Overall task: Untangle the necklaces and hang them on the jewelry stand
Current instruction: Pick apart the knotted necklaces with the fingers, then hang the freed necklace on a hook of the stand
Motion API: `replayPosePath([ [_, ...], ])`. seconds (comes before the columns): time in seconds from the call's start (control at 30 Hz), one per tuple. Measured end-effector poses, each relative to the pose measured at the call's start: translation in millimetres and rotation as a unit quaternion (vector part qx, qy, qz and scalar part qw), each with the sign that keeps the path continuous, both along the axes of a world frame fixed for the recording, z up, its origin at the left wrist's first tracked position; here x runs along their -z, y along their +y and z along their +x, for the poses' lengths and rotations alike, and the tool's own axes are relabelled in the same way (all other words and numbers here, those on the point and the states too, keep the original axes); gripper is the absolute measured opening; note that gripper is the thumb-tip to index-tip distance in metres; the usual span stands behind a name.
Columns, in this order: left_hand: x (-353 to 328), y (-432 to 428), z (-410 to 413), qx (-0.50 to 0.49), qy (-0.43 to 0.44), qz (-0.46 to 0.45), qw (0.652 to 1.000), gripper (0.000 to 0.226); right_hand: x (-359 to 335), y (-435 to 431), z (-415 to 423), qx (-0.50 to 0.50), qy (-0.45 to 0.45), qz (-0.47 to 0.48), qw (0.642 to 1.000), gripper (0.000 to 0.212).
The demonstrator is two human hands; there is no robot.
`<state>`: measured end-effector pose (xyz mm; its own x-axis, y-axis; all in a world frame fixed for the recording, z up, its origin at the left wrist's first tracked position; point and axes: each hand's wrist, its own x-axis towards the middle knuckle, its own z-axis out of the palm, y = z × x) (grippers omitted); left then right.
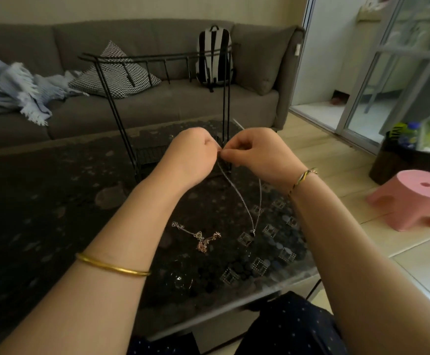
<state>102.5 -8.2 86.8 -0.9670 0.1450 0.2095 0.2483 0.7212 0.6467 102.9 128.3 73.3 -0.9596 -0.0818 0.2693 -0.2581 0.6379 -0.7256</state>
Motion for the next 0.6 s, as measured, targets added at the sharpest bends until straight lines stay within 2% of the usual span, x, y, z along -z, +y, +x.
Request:
replayPosePath([
  [0.13, -27, -8, -8, 0.021, 0.006, -0.034, 0.999, 0.020, -23, -3, -6, -0.003, 0.018, -0.002, 1.000, 0.011],
  [0.23, -48, -16, -18, 0.029, 0.013, -0.046, 0.998, 0.022, -41, -9, -15, -0.012, 0.015, -0.015, 1.000, 0.010],
  [0.37, -62, -27, -35, 0.022, 0.023, 0.011, 0.999, 0.014, -52, -22, -29, -0.028, -0.009, -0.064, 0.998, 0.006],
  [0.6, -58, -61, -63, -0.003, -0.042, 0.109, 0.993, 0.018, -57, -52, -57, -0.047, -0.038, -0.184, 0.981, 0.005],
])
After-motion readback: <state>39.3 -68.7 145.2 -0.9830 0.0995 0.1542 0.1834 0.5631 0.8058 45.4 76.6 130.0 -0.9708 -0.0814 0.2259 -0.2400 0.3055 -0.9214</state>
